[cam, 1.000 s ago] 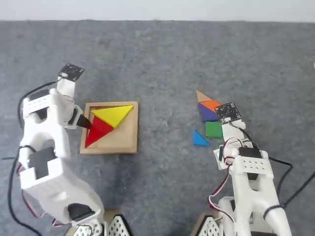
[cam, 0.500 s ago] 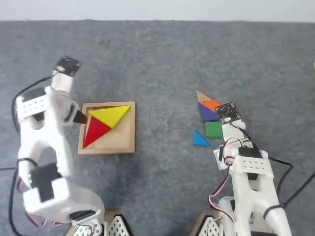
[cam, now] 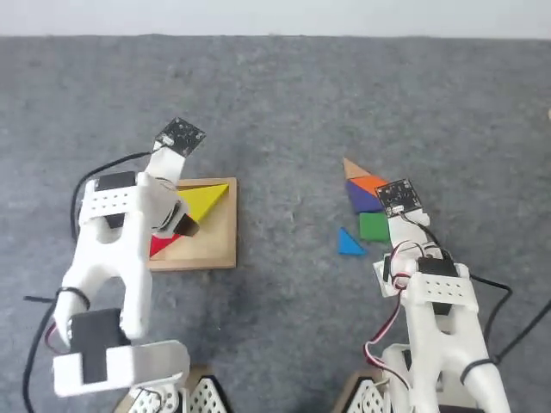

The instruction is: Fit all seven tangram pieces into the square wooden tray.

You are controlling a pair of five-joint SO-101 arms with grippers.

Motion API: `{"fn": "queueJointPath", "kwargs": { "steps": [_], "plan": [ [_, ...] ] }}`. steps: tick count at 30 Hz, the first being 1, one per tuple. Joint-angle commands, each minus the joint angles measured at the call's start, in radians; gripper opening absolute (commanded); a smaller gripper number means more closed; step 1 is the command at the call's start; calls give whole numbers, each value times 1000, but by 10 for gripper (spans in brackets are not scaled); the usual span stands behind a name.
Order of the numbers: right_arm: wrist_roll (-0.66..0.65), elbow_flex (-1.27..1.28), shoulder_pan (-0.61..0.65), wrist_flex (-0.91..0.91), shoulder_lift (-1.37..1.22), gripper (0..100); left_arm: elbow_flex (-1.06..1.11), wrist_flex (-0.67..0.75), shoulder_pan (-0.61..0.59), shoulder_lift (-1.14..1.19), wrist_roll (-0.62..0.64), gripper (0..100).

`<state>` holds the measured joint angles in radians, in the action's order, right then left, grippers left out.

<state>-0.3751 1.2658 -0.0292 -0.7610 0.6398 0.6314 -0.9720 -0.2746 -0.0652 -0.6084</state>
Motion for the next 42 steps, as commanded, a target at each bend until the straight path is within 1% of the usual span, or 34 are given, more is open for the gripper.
{"fn": "queueJointPath", "kwargs": {
  "steps": [1, 9, 16, 19, 23, 27, 33, 38, 40, 42],
  "plan": [
    [-14, -6, -12, 15, 24, 318, -10, 71, 5, 32, 12, 295],
    [-14, -6, -12, 15, 24, 318, -12, 141, -11, 98, 12, 295],
    [-14, -6, -12, 15, 24, 318, -65, 137, -87, 107, 2, 295],
    [-14, -6, -12, 15, 24, 318, -56, 137, -92, 107, -26, 295],
    [-14, -6, -12, 13, 24, 318, -53, 138, -94, 103, -26, 295],
    [-14, -6, -12, 15, 24, 318, -48, 126, -86, 81, -29, 295],
    [-14, -6, -10, 16, 24, 318, -51, 29, -64, -25, -23, 295],
    [-14, -6, -12, 16, 24, 318, -53, 17, -72, -146, 66, 295],
    [-14, -5, -12, 16, 24, 318, -61, 21, -114, -157, 117, 295],
    [-12, -5, -12, 15, 24, 318, -74, 44, -176, -137, 129, 295]
  ]
}}
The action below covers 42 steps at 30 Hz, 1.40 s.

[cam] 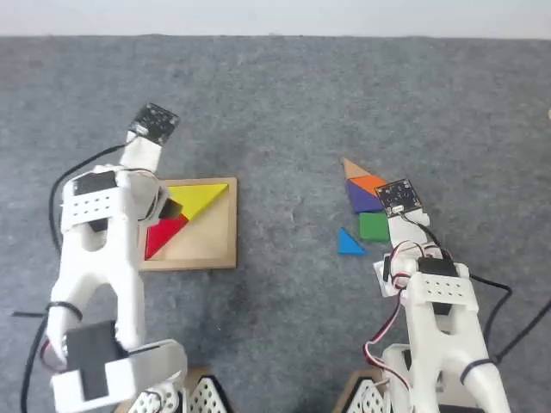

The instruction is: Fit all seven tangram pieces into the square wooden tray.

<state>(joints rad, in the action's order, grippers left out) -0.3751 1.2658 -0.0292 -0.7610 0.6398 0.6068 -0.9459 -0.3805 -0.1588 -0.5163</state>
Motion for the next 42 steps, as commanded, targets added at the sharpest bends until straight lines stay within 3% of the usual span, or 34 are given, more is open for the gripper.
{"fn": "queueJointPath", "kwargs": {
  "steps": [1, 6, 11, 17, 34, 42],
  "plan": [
    [-12, -5, -12, 15, 24, 318, -51, 35, -109, -26, 35, 295],
    [-12, -5, -8, 15, 24, 318, -50, 89, -264, 72, -60, 295],
    [-14, -5, -7, 16, 24, 318, -33, 107, -304, 143, -110, 295],
    [-14, -5, -8, 16, 24, 318, 51, 186, -242, 196, -115, 295],
    [-12, -5, -10, 16, 24, 318, 53, 152, 3, 195, -43, 295],
    [-12, -5, -7, 16, 24, 318, -107, 112, -38, 218, 5, 295]
  ]
}}
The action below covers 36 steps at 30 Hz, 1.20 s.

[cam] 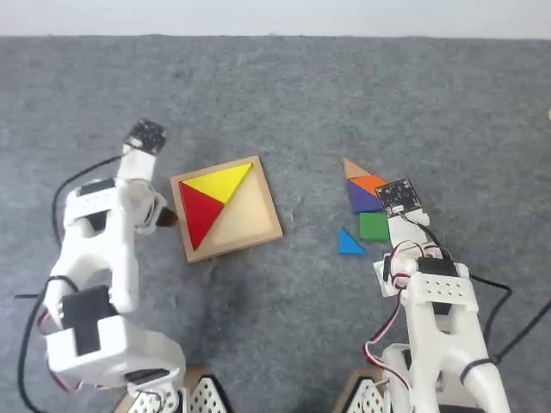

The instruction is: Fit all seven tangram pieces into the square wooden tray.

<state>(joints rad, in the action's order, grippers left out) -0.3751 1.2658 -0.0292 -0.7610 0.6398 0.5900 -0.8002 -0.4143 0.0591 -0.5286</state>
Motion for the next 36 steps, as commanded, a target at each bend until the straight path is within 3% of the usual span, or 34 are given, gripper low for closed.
{"fn": "queueJointPath", "kwargs": {
  "steps": [1, 12, 19, 29, 36],
  "plan": [
    [-12, -5, -7, 16, 24, 318, -113, -41, 2, 14, 18, 295],
    [-12, -5, -7, 13, 24, 318, -466, -97, -3, 365, 75, 294],
    [-14, -5, -7, 18, 24, 318, -581, -160, 20, 404, 71, 294],
    [-14, -5, -8, 16, 24, 318, -582, -221, 218, 404, 75, 294],
    [-14, -5, -7, 18, 24, 318, -624, -242, 183, 358, 140, 294]
  ]
}}
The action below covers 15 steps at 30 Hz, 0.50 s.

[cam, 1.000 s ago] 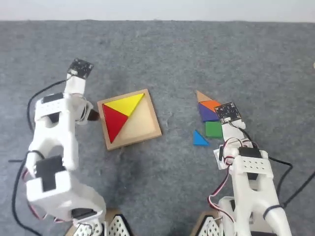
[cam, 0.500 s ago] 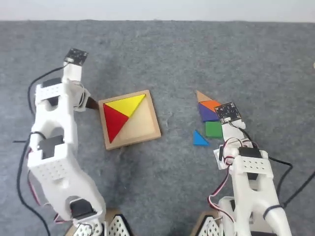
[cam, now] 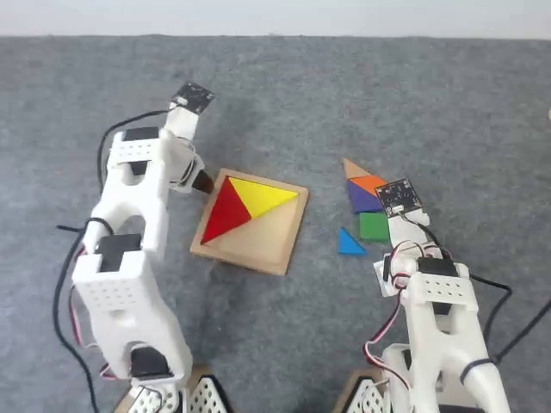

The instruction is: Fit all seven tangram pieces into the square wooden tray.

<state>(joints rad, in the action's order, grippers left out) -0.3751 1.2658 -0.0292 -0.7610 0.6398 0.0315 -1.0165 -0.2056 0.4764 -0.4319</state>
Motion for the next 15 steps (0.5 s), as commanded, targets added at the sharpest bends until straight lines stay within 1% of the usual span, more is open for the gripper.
{"fn": "queueJointPath", "kwargs": {
  "steps": [1, 5, 6, 8, 12, 15],
  "plan": [
    [-14, -5, -7, 18, 24, 318, -71, -49, -38, -77, 51, 294],
    [-11, -5, -7, 18, 24, 318, -61, -186, -75, -141, 31, 294],
    [-11, -5, -7, 18, 24, 318, -42, -198, -87, -150, 23, 294],
    [-11, -5, -7, 18, 24, 318, 4, -192, -118, -160, 9, 294],
    [-9, -5, -7, 18, 24, 318, 139, -120, -173, -167, -37, 294],
    [-8, -2, -7, 19, 24, 318, 242, -77, -178, -169, -61, 294]
  ]
}}
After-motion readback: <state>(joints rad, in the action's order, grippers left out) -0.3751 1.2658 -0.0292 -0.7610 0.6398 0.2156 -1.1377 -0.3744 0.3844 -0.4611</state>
